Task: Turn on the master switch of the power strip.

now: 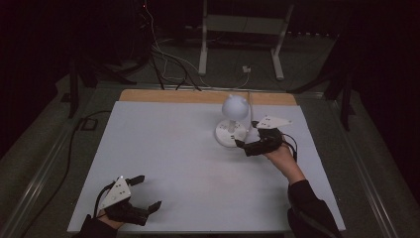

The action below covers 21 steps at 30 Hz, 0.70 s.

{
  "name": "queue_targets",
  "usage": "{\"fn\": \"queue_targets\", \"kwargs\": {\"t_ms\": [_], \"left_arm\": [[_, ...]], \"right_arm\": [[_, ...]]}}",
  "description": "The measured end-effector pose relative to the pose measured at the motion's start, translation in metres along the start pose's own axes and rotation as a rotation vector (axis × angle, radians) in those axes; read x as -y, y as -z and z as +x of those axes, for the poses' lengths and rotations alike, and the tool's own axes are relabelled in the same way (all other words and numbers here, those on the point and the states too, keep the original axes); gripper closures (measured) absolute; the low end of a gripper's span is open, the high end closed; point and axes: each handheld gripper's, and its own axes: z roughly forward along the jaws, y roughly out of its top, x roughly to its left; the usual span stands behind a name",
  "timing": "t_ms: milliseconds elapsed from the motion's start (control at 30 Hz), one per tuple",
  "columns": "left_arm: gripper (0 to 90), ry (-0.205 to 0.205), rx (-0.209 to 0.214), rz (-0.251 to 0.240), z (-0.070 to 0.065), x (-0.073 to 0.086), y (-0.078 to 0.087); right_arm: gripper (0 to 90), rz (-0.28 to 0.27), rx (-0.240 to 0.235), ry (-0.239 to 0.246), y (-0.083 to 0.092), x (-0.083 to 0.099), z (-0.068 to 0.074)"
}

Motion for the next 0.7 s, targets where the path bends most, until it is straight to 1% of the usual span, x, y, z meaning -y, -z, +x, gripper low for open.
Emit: {"fn": "queue_targets", "kwargs": {"t_ms": [33,200,233,267,300,333,367,433,500,533,567,700], "left_arm": [[0.2,-0.001,-0.001,0.001,0.0,0.0,0.0],[0.3,0.001,0.0,0.0,0.001,0.0,0.0],[0.3,0.002,0.002,0.002,0.0,0.0,0.0],[0.3,0.002,0.002,0.002,0.0,0.0,0.0],[0.3,0.001,0.002,0.002,0.001,0.0,0.0],[0.3,0.003,0.002,0.0,0.001,0.0,0.0],[0.2,0.005,0.002,0.0,0.001,0.0,0.0],[0.2,0.004,0.002,0.002,0.001,0.001,0.0],[0.2,0.007,0.001,-0.001,0.001,0.001,0.0],[0.2,0.007,0.001,-0.001,0.001,0.001,0.0],[0.2,0.007,0.001,0.0,0.001,0.001,0.0],[0.2,0.007,0.001,0.0,0.001,0.001,0.0]], "right_arm": [[5.4,0.004,-0.007,-0.004,-0.004,0.002,-0.002],[7.6,0.028,0.003,-0.004,-0.009,0.006,-0.005],[13.8,0.035,0.034,-0.003,-0.01,0.008,-0.006],[13.8,0.035,0.034,-0.003,-0.01,0.008,-0.006],[14.6,0.04,0.042,-0.022,-0.012,0.011,-0.009],[14.6,0.04,0.042,-0.022,-0.012,0.011,-0.009],[17.0,0.053,0.047,-0.031,-0.015,0.013,-0.012],[21.1,0.057,0.055,-0.027,-0.018,0.016,-0.013],[25.8,0.063,0.073,-0.024,-0.021,0.018,-0.014],[25.8,0.063,0.073,-0.024,-0.021,0.018,-0.014],[30.2,0.064,0.076,-0.033,-0.024,0.021,-0.017],[39.6,0.071,0.092,-0.041,-0.029,0.027,-0.02]]}}
